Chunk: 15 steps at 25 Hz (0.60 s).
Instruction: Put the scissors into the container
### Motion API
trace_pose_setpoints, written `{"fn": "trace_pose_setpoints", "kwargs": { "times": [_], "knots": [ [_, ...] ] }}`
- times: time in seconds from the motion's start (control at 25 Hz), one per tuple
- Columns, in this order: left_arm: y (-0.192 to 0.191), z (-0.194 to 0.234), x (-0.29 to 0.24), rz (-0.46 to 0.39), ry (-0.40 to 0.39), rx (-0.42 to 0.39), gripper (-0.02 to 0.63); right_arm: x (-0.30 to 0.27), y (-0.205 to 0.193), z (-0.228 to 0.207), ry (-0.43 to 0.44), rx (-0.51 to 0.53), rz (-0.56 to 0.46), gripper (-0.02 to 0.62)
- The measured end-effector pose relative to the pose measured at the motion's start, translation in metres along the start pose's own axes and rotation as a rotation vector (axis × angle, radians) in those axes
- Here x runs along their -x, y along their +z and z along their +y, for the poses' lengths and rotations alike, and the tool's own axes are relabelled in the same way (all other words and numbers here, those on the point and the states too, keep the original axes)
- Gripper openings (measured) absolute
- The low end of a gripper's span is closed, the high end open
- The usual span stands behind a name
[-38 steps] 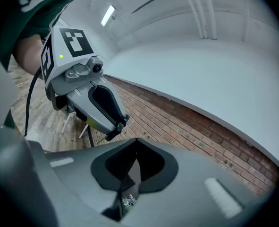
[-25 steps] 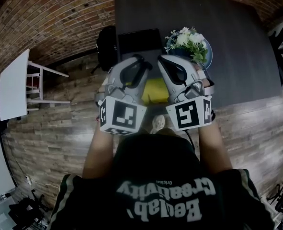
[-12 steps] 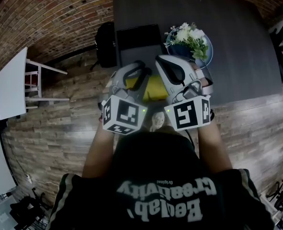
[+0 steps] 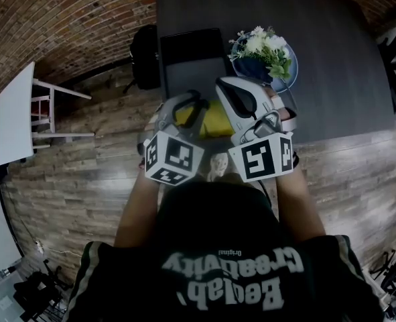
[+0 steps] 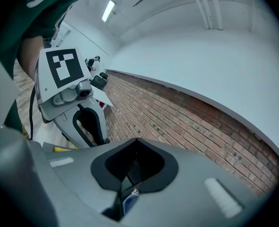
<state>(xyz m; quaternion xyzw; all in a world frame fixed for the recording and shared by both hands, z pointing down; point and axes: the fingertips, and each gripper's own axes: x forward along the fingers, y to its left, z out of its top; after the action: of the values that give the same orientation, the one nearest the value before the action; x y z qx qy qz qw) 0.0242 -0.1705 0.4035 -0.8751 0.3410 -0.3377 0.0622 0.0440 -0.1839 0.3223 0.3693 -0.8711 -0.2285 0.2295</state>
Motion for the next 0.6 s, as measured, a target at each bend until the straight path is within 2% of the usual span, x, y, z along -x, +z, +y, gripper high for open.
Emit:
{"fn": "trace_pose_setpoints", "kwargs": {
  "times": [0.6],
  "knots": [
    [-0.032, -0.003, -0.009, 0.073, -0.036, 0.028, 0.077, -0.011, -0.026, 0.028, 0.058, -0.042, 0.047, 0.006]
  ]
}}
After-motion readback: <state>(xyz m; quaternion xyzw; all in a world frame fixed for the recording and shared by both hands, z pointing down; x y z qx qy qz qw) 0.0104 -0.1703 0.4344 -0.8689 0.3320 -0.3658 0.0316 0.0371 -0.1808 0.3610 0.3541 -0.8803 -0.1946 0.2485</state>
